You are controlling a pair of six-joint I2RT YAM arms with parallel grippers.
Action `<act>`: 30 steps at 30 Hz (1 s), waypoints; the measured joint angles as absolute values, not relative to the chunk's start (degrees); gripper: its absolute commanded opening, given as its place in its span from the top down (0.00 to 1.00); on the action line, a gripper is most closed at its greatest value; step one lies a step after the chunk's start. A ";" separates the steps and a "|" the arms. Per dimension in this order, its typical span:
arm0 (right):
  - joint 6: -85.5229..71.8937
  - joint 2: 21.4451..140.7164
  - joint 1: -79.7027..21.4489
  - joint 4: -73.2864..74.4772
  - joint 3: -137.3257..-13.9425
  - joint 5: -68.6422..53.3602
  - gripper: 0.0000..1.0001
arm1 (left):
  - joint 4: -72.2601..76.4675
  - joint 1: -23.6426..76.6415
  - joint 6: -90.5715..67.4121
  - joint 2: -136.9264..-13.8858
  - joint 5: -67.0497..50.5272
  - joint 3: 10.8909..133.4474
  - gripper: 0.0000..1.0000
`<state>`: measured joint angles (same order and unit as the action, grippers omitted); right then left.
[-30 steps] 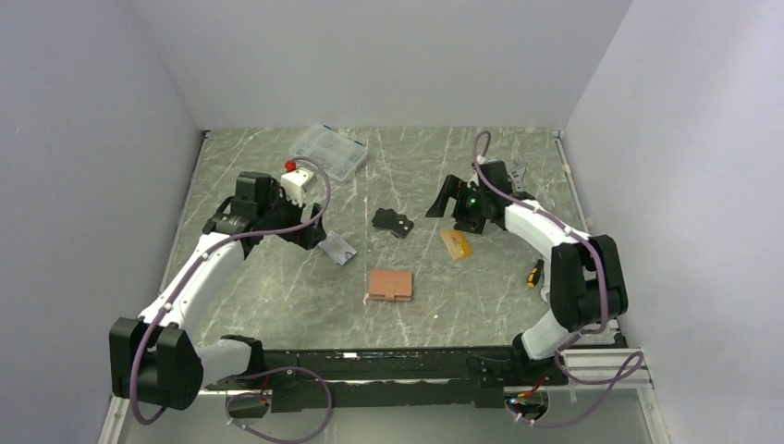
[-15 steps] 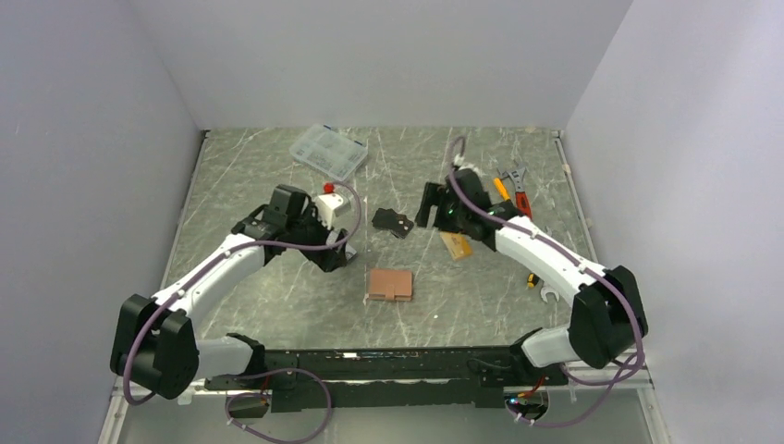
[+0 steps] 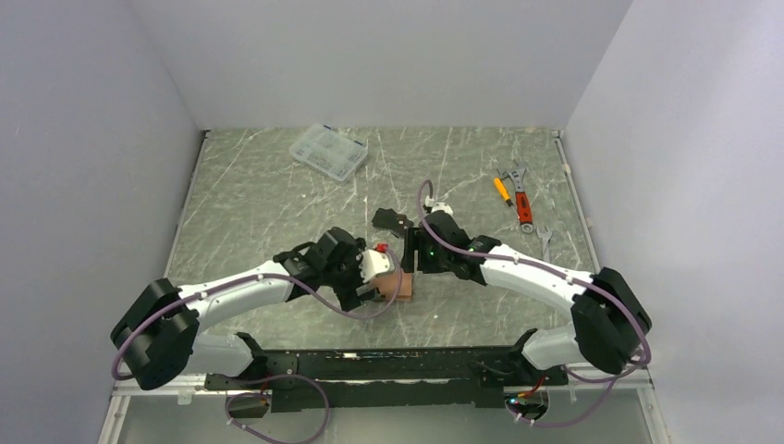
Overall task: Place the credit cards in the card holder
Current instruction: Pick up the card holder from the center of the board.
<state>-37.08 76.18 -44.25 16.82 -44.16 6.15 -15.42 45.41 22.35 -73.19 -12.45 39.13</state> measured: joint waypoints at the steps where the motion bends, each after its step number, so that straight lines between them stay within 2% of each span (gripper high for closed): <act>1: -37.01 77.41 -44.07 16.64 -44.93 6.22 0.37 | -14.52 46.30 23.33 -73.41 -11.57 38.72 0.01; 4: -36.60 81.91 -43.18 15.92 -47.81 5.58 0.47 | -11.38 49.19 25.96 -74.04 -8.40 37.01 0.00; 11: -36.67 87.72 -38.20 11.79 -49.12 0.05 0.45 | -4.05 55.20 32.45 -75.70 -0.86 33.98 0.01; 20: -38.02 91.05 -39.72 9.23 -48.66 -3.57 0.49 | 13.41 64.01 43.18 -79.75 9.74 28.36 0.01; 24: -39.31 91.05 -40.77 7.38 -45.67 -3.62 0.52 | 22.02 67.22 48.86 -82.17 13.26 26.15 0.15; 30: -40.58 90.74 -41.10 5.61 -43.70 -3.51 0.55 | 25.96 67.75 52.80 -85.06 16.32 25.58 0.38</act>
<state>-40.58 90.74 -41.10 5.61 -43.70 -3.51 25.96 67.75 52.80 -85.06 16.32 25.58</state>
